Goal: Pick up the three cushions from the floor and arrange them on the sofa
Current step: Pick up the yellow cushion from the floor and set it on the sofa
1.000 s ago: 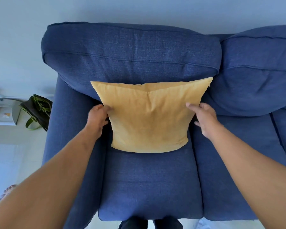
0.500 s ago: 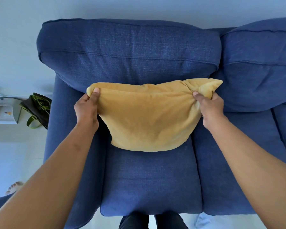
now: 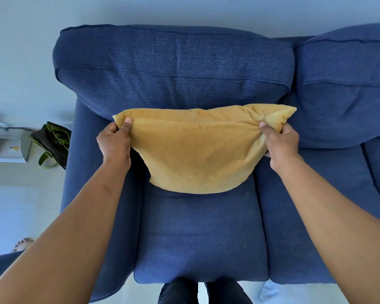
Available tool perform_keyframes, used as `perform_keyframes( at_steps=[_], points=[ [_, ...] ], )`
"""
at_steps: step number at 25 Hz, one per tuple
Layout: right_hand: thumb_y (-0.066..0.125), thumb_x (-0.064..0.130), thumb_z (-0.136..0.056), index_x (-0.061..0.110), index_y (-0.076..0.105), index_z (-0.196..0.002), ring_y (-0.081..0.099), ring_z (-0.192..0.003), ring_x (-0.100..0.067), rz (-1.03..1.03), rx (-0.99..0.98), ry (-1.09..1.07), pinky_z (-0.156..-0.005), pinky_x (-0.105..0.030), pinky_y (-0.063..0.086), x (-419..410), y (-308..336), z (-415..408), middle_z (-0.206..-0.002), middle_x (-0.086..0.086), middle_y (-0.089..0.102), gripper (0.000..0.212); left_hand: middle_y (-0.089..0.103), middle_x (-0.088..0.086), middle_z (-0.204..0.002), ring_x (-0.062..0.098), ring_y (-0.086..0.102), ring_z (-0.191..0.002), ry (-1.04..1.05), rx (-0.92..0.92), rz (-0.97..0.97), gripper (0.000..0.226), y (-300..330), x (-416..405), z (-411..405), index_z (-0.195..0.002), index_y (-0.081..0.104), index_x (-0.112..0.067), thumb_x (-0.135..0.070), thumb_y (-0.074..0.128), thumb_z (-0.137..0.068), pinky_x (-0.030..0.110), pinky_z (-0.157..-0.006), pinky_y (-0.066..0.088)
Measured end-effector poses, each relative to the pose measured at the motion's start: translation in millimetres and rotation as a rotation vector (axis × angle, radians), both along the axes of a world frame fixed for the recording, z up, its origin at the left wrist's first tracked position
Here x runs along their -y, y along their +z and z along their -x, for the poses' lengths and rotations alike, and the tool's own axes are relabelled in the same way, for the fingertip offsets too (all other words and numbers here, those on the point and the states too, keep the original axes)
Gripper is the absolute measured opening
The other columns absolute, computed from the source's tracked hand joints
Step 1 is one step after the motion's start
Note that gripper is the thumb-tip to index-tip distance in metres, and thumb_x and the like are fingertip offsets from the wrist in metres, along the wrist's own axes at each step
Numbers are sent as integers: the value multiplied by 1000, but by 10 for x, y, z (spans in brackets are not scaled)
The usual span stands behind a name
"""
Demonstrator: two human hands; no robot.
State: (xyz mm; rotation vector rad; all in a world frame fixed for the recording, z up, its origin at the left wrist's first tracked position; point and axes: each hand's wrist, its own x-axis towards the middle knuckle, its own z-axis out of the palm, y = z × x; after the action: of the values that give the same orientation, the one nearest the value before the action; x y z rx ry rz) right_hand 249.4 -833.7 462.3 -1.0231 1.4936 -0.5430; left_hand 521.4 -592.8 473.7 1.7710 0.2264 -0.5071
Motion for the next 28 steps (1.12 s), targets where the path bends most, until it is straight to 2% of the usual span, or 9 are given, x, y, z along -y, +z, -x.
perform_keyframes(
  at_steps=[3,8,11,13,15,18,21,24,28],
  points=[
    [78,33,-95,25,60,-117,61,-128,-32,-167,-63,33,-99,-64,56,-85,-68,69,-131,-1,64,29,75,-5,-95,29,75,-115,-31,-70,-108,15,-87,-46,47,-82,73,-28,-27,77,-97,48,-98,63],
    [78,39,-94,20,64,-123,60,-122,-27,-116,-103,61,-99,-57,58,-20,14,76,-124,2,63,38,75,-9,-99,15,73,-101,-56,-16,-142,4,6,-26,17,-95,76,-26,-30,77,-96,43,-97,63],
    [77,43,-93,15,68,-106,65,-107,-20,-97,-95,58,-100,-54,59,-4,80,105,-112,2,68,32,71,-10,-100,9,70,-94,-53,-30,-89,21,84,-66,61,-112,71,-20,-34,75,-98,37,-91,63],
    [75,44,-94,20,64,-89,63,-92,-14,-57,-84,65,-99,-51,60,-33,106,141,-99,4,67,27,64,-12,-86,7,63,-77,-53,-40,-112,23,112,-123,142,-98,65,-22,-43,73,-97,33,-80,58],
    [74,46,-94,17,69,-107,66,-99,-20,-29,-66,62,-99,-50,60,-108,159,222,-105,1,69,33,46,-4,-67,15,44,-62,-51,-35,-208,40,157,-199,316,-70,47,-22,-47,68,-93,38,-69,48],
    [73,50,-94,12,65,-137,68,-110,-25,-20,-78,48,-99,-51,60,-290,230,402,-119,-2,70,57,41,5,-64,25,35,-63,-130,-21,-294,44,160,-324,730,-61,39,-18,-37,58,-96,38,-64,37],
    [71,55,-93,14,65,-138,67,-111,-21,5,-143,69,-102,-46,58,-534,209,656,-124,1,70,61,69,5,-86,21,55,-71,-361,-18,-344,24,99,-407,1176,-86,65,-14,-29,55,-102,29,-62,43],
    [64,53,-97,14,61,-144,60,-112,-16,51,-237,73,-102,-35,50,-811,234,1033,-123,0,68,61,75,2,-108,18,66,-90,-618,61,-384,21,57,-289,1564,-114,70,-22,-33,54,-105,30,-72,50],
    [52,49,-106,11,40,-160,42,-152,-27,89,-437,151,-123,-45,35,-1150,270,1713,-161,-9,50,67,69,2,-138,19,61,-131,-905,153,-346,40,20,0,2106,-141,63,-18,-34,54,-106,28,-98,44]
  ],
)
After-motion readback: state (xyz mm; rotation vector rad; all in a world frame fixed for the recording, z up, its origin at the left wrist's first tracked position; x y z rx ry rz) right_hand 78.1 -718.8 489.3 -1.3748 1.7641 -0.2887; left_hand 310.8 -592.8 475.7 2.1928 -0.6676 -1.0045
